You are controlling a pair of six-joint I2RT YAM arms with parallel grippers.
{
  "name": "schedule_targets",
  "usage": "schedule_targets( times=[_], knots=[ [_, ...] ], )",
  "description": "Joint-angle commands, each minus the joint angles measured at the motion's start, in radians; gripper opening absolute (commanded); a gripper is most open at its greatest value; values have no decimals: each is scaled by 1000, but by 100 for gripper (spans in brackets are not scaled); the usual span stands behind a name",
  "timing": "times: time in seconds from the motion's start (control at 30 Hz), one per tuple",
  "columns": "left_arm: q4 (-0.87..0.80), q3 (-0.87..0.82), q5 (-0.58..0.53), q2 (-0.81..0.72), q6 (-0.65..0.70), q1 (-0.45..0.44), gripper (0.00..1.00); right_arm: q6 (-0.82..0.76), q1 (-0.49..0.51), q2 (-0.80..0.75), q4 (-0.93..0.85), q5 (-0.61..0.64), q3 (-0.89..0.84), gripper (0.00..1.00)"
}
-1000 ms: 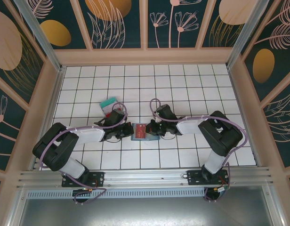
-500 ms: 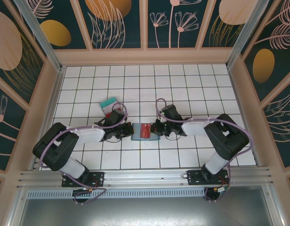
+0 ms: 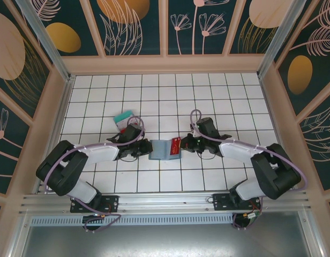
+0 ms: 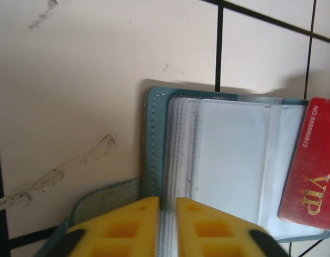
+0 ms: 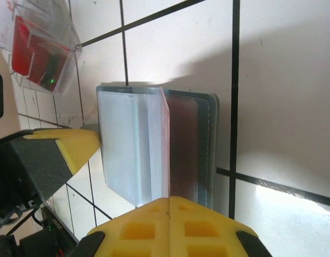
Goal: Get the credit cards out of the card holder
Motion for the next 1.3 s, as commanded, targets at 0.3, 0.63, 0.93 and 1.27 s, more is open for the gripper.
schedule_targets(
  times=[0.3,0.63,0.93,1.27],
  knots=[
    [159,104,144,-119,-170,3,40,-29,-63,-175,62,-162,27,0],
    [384,96,262,-101,-296,12,35,89,-94,-185,322,-323,-6,0],
    [426,85,295,-94,-308,12,30,142,-105,-168,416,-356,-35,0],
    [471,71,308,-140,-321,12,0,129,-108,-155,406,-353,-45,0]
  ],
)
